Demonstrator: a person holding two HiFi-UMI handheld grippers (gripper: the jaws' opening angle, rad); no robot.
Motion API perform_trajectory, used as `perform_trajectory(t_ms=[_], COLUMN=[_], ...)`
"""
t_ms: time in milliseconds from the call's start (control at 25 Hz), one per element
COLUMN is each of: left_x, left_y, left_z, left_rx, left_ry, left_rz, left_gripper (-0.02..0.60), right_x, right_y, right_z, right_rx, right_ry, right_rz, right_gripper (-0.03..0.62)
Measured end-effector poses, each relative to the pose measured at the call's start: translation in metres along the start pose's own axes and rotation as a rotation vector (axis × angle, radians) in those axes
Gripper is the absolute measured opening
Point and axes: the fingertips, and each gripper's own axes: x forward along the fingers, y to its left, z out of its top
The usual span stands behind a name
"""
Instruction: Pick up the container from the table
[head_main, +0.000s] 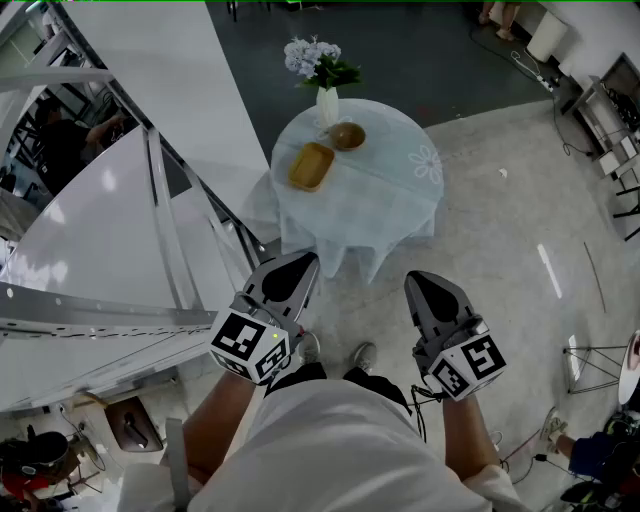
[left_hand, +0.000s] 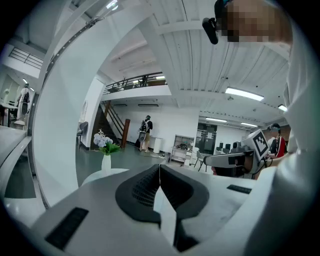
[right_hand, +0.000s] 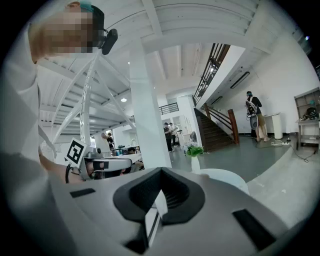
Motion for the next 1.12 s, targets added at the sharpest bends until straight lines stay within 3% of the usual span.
perform_trajectory(t_ms=[640,1120], left_x=[0.001,0.014], left_y=[-0.007,-0.040], left_z=[-0.007,-0.009], left_rx=[-0.006,0.006], left_ry=[0.009,0.007], left_rz=[0.014,0.056], left_gripper=[0.020,0.020], right_x=[-0.003,-0.029], right_y=[-0.005,-0.027], right_z=[-0.006,-0.007], right_rx=[0.036,0.039], right_ry=[-0.006,-0.013], right_rz=[0.004,0.056], right_gripper=[0.014,0.014])
